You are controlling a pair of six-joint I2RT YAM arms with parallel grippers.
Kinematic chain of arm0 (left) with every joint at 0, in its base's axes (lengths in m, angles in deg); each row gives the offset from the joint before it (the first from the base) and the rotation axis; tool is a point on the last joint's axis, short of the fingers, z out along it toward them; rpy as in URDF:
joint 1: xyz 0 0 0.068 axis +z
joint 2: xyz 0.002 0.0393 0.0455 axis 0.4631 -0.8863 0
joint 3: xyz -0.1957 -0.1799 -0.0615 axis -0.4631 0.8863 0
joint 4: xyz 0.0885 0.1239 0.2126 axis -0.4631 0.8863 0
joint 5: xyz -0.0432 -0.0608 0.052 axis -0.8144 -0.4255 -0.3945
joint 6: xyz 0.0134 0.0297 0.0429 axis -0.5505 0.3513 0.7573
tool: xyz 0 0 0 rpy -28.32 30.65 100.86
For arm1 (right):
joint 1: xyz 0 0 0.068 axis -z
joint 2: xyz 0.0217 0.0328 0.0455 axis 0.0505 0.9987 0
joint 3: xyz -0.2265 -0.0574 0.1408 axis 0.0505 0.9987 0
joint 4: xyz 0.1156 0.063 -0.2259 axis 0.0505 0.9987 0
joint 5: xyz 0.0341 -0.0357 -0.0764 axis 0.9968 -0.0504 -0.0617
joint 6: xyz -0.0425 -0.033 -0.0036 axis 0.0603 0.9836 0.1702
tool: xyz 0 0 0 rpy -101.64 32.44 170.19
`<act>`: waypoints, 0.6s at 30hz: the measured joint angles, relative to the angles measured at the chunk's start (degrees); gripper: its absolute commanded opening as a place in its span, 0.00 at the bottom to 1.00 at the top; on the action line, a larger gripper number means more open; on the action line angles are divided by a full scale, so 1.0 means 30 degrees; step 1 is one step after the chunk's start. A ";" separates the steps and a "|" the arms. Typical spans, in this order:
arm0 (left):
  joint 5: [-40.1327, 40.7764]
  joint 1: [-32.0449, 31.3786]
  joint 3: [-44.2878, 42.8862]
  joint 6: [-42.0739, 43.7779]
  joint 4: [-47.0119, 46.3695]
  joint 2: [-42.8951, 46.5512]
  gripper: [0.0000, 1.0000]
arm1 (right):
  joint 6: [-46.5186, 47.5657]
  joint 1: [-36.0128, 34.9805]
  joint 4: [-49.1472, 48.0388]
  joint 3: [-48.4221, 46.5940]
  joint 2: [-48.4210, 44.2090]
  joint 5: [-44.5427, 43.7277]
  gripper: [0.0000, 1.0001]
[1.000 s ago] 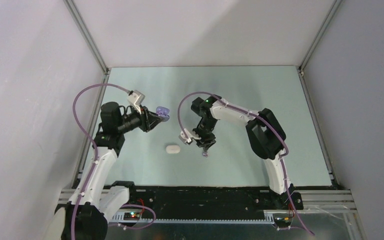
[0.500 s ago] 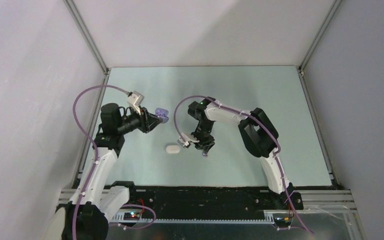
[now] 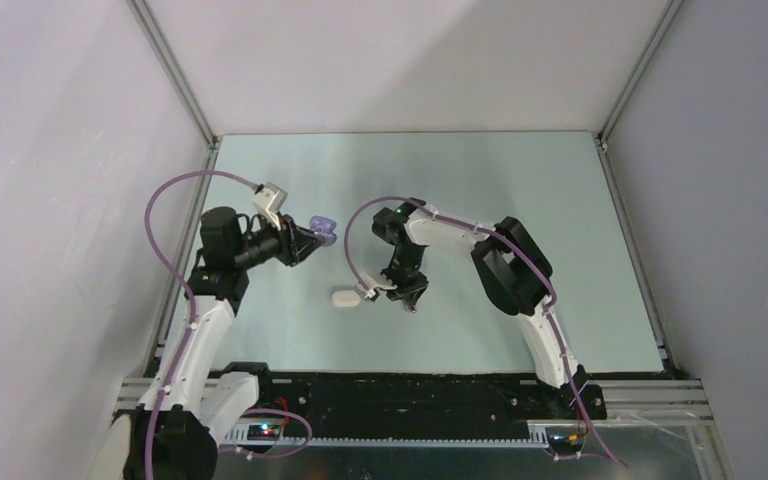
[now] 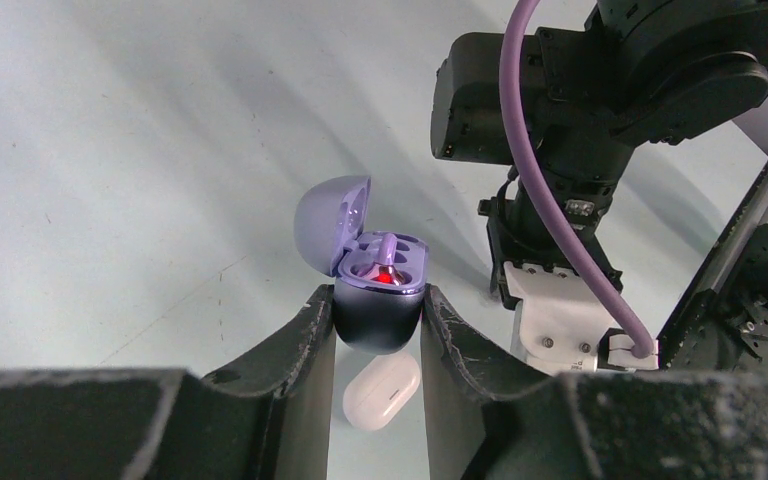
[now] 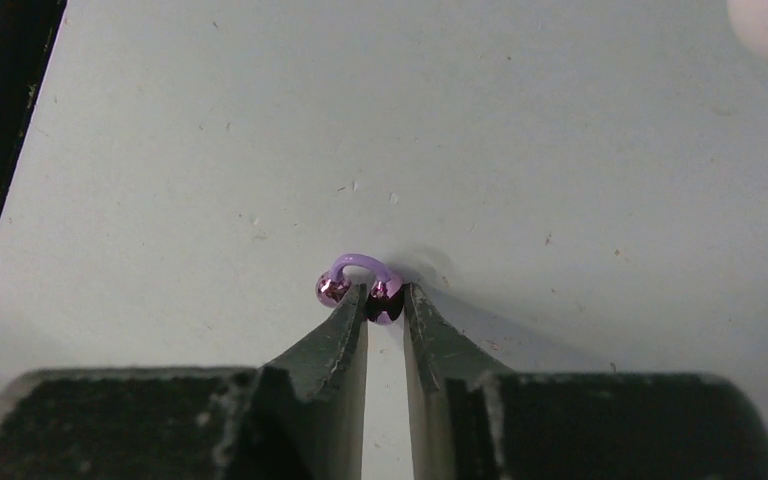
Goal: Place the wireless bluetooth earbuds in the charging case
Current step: Pick up the earbud from the center of the board.
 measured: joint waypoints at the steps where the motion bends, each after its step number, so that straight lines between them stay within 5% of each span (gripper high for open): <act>1: 0.0000 0.0000 0.0029 -0.0007 -0.0015 0.0000 0.00 | -0.0015 0.0007 -0.0029 0.0022 -0.0007 -0.0015 0.13; 9: -0.0204 0.0007 0.0233 -0.0670 -0.1137 -0.0648 0.00 | -0.2776 0.0925 -0.1297 0.1217 -0.0969 0.0874 0.00; 18: -0.0503 -0.0772 -0.0080 -0.1049 -0.5238 -0.2980 0.00 | -1.8411 0.6040 -0.6302 0.0976 -0.5537 0.1792 0.00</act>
